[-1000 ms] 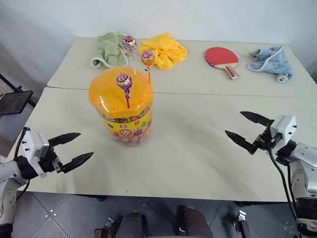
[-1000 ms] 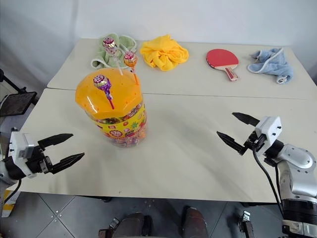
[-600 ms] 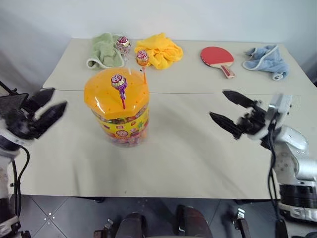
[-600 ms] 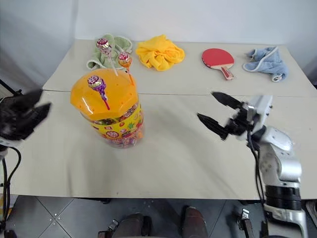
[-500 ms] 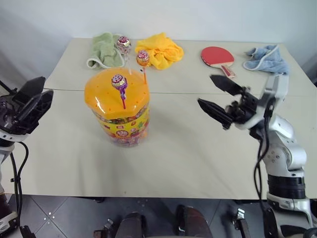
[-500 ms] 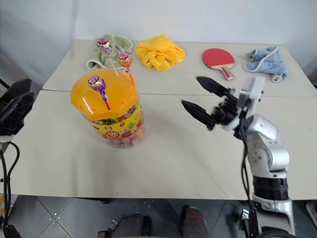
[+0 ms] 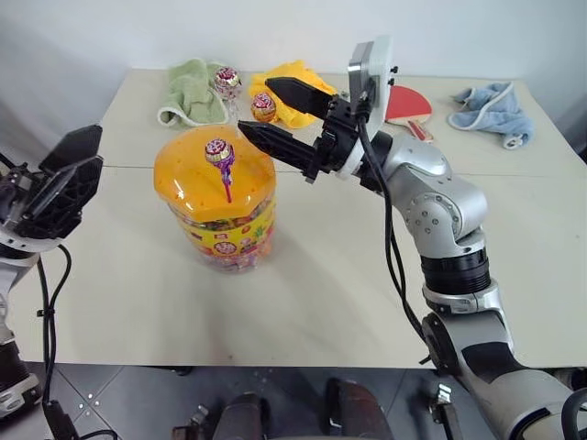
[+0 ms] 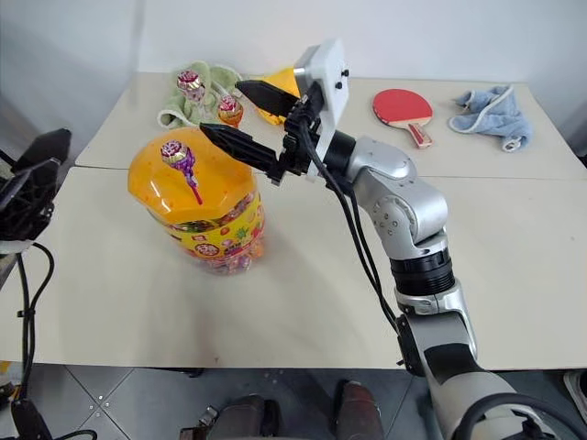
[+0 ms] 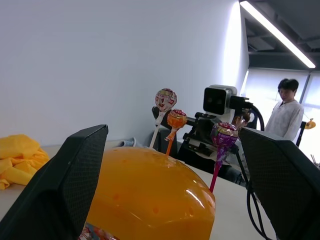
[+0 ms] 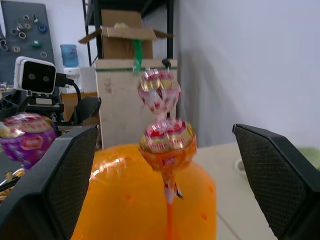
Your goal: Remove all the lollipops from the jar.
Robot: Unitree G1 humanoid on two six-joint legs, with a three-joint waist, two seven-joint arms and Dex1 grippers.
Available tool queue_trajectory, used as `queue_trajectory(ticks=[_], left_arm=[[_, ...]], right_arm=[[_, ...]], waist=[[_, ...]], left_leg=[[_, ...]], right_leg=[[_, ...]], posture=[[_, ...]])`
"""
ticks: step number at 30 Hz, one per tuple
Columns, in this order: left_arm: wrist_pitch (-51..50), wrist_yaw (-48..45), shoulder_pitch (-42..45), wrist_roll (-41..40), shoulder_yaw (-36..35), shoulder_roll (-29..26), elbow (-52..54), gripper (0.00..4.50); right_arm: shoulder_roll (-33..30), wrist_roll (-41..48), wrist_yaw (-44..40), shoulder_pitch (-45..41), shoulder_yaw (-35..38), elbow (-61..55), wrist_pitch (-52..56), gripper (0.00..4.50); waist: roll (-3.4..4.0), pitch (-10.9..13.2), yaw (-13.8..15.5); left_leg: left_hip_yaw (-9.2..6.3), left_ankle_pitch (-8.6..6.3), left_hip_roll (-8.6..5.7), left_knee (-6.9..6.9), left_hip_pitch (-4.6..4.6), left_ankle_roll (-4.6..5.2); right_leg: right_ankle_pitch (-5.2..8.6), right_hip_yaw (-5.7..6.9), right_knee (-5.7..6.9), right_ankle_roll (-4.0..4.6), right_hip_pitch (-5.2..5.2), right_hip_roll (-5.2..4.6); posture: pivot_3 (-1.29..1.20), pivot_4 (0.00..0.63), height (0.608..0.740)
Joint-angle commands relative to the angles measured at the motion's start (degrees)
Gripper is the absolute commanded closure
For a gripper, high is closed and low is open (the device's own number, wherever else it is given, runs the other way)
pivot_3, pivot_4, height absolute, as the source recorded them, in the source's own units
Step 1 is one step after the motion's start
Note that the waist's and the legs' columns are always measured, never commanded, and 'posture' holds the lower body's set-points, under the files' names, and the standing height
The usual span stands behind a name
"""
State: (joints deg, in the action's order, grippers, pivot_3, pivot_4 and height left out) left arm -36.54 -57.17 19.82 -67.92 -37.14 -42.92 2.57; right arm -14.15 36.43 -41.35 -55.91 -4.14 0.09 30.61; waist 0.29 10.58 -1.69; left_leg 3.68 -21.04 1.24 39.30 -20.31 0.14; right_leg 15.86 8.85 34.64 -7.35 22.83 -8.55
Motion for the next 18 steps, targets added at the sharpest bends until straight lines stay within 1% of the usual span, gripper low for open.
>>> queue_trajectory(ticks=[1, 4, 14, 15, 16, 18], left_arm=[[1.3, 0.0, 0.9, -0.3, -0.7, 0.1, 2.1, 0.00], [1.7, -0.4, 0.5, -0.2, -0.9, 0.1, 1.9, 0.00], [2.2, -4.2, 0.4, 0.3, -2.1, -1.2, -2.0, 0.00], [2.1, -4.6, 0.6, 0.3, -2.1, -1.4, -2.5, 0.00], [2.0, -5.1, 0.9, 0.3, -2.0, -1.6, -3.2, 0.00], [1.9, -5.9, 1.3, 0.3, -1.8, -1.8, -4.0, 0.00]], right_arm=[[0.2, 0.1, -2.0, -1.0, 0.3, -1.0, -0.1, 0.94], [-0.1, 0.7, -3.6, -0.1, 0.6, -1.6, 1.1, 1.91], [-0.1, -0.7, -5.1, 1.0, 1.0, -1.8, 1.0, 1.91], [0.0, -0.6, -5.3, 0.9, 1.1, -1.7, 0.9, 2.27], [0.1, -0.7, -5.7, 0.8, 1.1, -1.6, 0.5, 2.43], [0.6, -0.4, -5.9, 0.8, 1.6, -1.4, 0.1, 3.08]], waist=[[0.00, 0.0, -0.1], [0.00, 0.0, -0.1], [0.00, 0.0, -0.1], [0.00, 0.0, -0.1], [0.00, 0.0, -0.1], [0.00, 0.0, -0.1]], left_leg=[[0.01, 0.00, 0.00, 0.00, 0.00, 0.00], [0.02, 0.00, 0.02, -0.02, 0.00, 0.00], [0.07, 0.00, 0.01, -0.02, 0.01, 0.00], [0.07, 0.00, 0.02, -0.02, 0.01, 0.00], [0.07, 0.00, 0.01, -0.02, 0.01, 0.00], [0.07, 0.00, 0.01, -0.02, 0.01, 0.00]], right_leg=[[0.00, 0.00, 0.00, 0.00, 0.01, 0.00], [0.00, 0.00, 0.00, 0.00, 0.03, 0.01], [0.00, -0.02, 0.00, 0.00, 0.04, 0.01], [0.00, -0.02, 0.00, 0.00, 0.04, 0.01], [0.00, -0.02, 0.00, 0.00, 0.04, 0.01], [0.00, -0.02, 0.00, 0.00, 0.05, 0.01]], posture=[[0.00, 0.150, 0.740], [0.00, 0.150, 0.740], [0.00, 0.150, 0.740], [0.00, 0.150, 0.740], [0.00, 0.150, 0.740], [0.00, 0.150, 0.740]])
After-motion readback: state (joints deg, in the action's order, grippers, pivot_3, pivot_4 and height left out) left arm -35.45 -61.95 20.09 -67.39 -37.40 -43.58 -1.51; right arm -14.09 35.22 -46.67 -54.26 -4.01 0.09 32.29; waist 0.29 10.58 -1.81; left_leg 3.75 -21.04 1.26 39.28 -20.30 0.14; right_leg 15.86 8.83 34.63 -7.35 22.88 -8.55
